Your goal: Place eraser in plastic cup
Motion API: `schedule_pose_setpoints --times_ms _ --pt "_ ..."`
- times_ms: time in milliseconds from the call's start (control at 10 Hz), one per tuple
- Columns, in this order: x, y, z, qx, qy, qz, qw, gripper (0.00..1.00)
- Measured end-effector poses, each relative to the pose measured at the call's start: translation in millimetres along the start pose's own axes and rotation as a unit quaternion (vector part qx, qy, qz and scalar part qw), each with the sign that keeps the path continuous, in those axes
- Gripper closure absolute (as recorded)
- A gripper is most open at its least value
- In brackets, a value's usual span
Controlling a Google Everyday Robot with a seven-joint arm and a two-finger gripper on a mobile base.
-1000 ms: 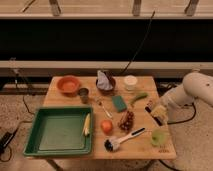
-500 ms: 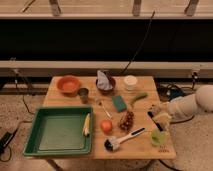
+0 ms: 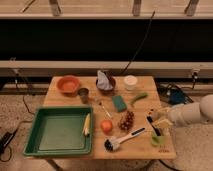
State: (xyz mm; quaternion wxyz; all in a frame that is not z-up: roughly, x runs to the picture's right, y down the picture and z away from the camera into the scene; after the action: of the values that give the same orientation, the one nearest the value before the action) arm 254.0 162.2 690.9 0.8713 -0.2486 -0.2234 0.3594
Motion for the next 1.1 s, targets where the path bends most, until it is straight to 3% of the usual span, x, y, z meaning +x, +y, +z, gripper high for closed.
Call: schedule_pose_setpoints --times_ms 800,1100 --pt "11 12 11 -0.008 -0.018 0.012 0.9997 0.98" --pt "17 9 22 -0.009 -0.016 0.015 0.9997 0.72"
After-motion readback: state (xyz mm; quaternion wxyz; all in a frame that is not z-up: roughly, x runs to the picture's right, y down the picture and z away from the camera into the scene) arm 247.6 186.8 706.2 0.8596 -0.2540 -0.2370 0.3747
